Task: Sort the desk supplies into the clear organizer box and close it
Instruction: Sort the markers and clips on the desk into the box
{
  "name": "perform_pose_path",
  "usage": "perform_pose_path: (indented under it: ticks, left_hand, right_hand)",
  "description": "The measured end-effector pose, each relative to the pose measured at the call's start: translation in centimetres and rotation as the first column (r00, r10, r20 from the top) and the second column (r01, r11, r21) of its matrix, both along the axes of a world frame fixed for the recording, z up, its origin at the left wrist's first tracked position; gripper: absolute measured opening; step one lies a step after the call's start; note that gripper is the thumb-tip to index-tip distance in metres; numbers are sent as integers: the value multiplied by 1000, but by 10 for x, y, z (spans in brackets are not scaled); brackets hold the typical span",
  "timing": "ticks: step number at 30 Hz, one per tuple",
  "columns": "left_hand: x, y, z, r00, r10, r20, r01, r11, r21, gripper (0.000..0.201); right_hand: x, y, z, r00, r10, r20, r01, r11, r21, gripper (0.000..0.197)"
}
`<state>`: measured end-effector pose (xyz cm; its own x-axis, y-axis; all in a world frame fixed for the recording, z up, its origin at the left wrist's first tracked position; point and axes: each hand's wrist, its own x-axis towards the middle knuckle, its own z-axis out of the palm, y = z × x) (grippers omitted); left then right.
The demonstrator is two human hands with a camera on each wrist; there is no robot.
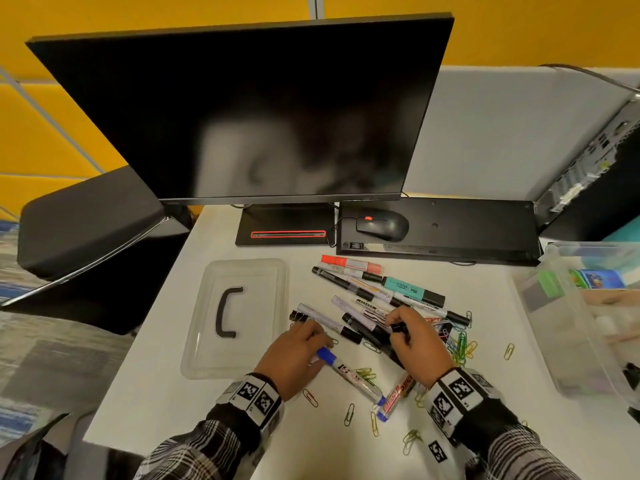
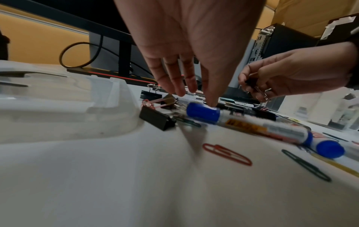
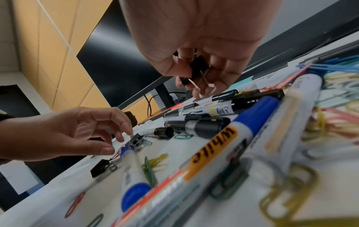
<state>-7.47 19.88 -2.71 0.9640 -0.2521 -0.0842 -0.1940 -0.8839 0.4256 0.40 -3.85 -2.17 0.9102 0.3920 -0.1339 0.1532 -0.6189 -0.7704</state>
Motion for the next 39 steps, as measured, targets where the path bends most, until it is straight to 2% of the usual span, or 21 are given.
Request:
perform_pose_path:
  ticks: [5, 8, 11, 13, 18, 22, 25, 28, 31, 33, 35, 37, 38, 39]
  left_hand:
    - [-8, 15, 0, 985, 148, -84, -140, 985, 96, 43]
    - [-14, 23, 0, 977, 166, -131, -140, 972, 191, 43]
    - [-17, 25, 0, 976, 158, -147, -123, 967, 224, 40]
    - [-16, 24, 0, 975, 152, -159, -113, 966, 231, 38]
    - [-14, 21, 1, 969, 168, -181, -122, 963, 240, 38]
    - [-13, 22, 1, 965, 189, -181, -144, 960, 238, 35]
    - [-12, 21, 0, 964, 192, -186, -151, 965, 215, 33]
    - [-10, 23, -2, 954, 205, -220, -172, 972, 163, 34]
    - [-5, 30, 4, 936, 245, -253, -240, 969, 48, 35]
    - [1, 37, 9, 927, 280, -250, -300, 953, -47, 33]
    - [9, 45, 13, 920, 329, -212, -359, 926, -119, 31]
    - [17, 51, 14, 904, 381, -195, -416, 888, -196, 29]
    - [21, 53, 15, 894, 400, -203, -441, 865, -239, 28]
    - [25, 53, 16, 883, 417, -213, -464, 843, -273, 27]
  right_hand:
    - [-4, 6, 1, 995, 91, 39, -82, 980, -179, 16]
    - [-7, 24, 9, 978, 201, 60, -182, 956, -231, 16]
    - [-5, 50, 17, 955, 290, 59, -261, 920, -292, 19]
    - [-3, 69, 18, 933, 357, 53, -317, 881, -352, 24]
    - [-4, 113, 7, 828, 561, -7, -491, 718, -493, 42]
    - [-6, 124, -1, 840, 543, -7, -462, 706, -537, 42]
    - [-4, 117, -3, 852, 522, -48, -472, 724, -503, 46]
    - [0, 108, -2, 878, 470, -92, -458, 768, -447, 43]
    - [3, 98, 2, 897, 425, -119, -433, 797, -422, 40]
    - [3, 90, 3, 920, 359, -155, -391, 852, -348, 40]
    - [5, 81, 4, 944, 247, -221, -290, 937, -193, 39]
    - [11, 71, 10, 931, 130, -340, -139, 990, 0, 38]
    - [14, 65, 14, 901, 75, -427, -29, 993, 113, 36]
    - [17, 59, 16, 843, 37, -537, 116, 962, 248, 33]
